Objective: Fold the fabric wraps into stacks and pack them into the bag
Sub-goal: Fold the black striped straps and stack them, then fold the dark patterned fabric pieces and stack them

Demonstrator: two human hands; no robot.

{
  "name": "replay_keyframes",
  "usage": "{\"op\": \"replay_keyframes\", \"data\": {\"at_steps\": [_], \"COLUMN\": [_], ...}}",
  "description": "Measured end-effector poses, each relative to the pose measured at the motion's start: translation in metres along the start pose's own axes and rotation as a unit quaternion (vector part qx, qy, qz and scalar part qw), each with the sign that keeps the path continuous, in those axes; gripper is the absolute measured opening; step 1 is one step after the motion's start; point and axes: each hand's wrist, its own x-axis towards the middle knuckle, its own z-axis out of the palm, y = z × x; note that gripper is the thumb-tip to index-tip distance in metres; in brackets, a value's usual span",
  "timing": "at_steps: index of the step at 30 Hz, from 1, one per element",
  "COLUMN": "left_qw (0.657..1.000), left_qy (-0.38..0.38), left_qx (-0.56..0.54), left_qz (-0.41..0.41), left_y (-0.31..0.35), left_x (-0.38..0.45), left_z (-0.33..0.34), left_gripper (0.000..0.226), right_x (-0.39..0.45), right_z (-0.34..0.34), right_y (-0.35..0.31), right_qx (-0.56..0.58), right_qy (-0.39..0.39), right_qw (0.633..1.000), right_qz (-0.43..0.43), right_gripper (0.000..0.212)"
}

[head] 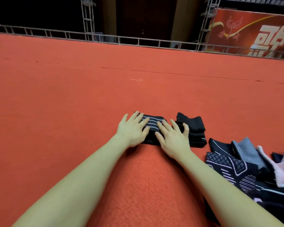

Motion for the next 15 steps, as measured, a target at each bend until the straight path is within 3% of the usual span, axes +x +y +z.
{"op": "replay_keyframes", "data": {"at_steps": [4, 8, 11, 15], "left_qw": [0.999, 0.992, 0.983, 0.98], "left_qy": [0.015, 0.086, 0.169, 0.192], "left_qx": [0.045, 0.082, 0.04, 0.008], "left_qz": [0.015, 0.039, 0.053, 0.041], "left_y": [0.004, 0.015, 0.026, 0.043], "left_x": [0.001, -0.021, -0.046, -0.087], "left_z": [-0.018, -0.031, -0.042, -0.055], "left_gripper": [0.052, 0.052, 0.048, 0.035], "right_x": [0.0, -0.015, -0.038, -0.083], "right_z": [-0.013, -0.035, -0.051, -0.068], "right_y": [0.001, 0.003, 0.003, 0.001], "right_qx": [0.037, 0.084, 0.081, 0.098], "right_qy": [-0.037, 0.029, 0.075, 0.116], "right_qw": [0.999, 0.995, 0.994, 0.988], "right_qz": [0.013, 0.037, -0.011, -0.038], "right_gripper": [0.055, 0.053, 0.047, 0.034]}}
